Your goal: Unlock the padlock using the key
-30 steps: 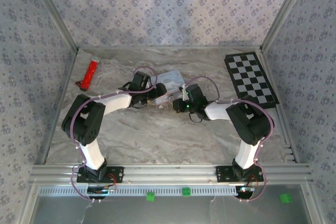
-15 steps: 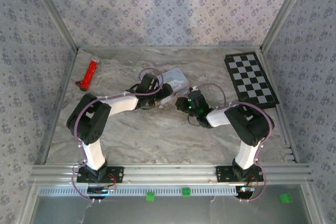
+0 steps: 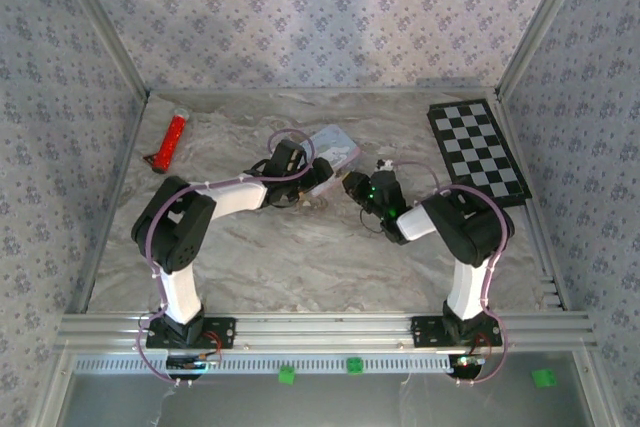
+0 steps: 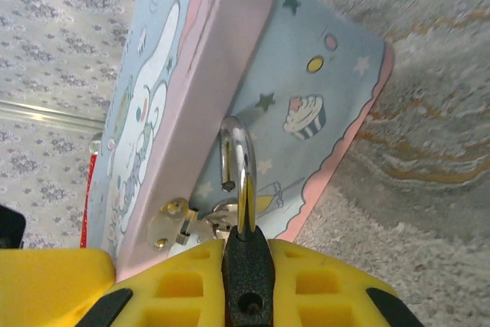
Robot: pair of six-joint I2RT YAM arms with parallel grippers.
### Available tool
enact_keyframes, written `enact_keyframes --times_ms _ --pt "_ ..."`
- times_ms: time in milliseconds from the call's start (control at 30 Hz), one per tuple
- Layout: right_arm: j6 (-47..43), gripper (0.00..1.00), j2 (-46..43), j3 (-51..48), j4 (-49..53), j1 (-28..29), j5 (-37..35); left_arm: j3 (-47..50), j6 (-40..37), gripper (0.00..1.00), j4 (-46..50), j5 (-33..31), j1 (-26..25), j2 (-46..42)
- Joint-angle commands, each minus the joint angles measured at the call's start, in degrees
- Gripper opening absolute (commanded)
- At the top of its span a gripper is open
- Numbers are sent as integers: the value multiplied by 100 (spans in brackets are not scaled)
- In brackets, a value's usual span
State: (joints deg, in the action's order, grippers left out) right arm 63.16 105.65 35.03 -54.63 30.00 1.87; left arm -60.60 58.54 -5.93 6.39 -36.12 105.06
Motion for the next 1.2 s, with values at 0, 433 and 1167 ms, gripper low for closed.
enact_keyframes --times_ms 0,433,1167 --pt "-408 0 -664 -155 488 -218 -121 80 -420 90 740 46 -20 -217" --pt "-3303 1 -3230 -51 5153 -870 565 1774 -2421 97 693 -247 338 -2734" --pt "-3706 2 -3469 -555 6578 -1407 669 3864 -3446 100 1104 -2731 476 -6734"
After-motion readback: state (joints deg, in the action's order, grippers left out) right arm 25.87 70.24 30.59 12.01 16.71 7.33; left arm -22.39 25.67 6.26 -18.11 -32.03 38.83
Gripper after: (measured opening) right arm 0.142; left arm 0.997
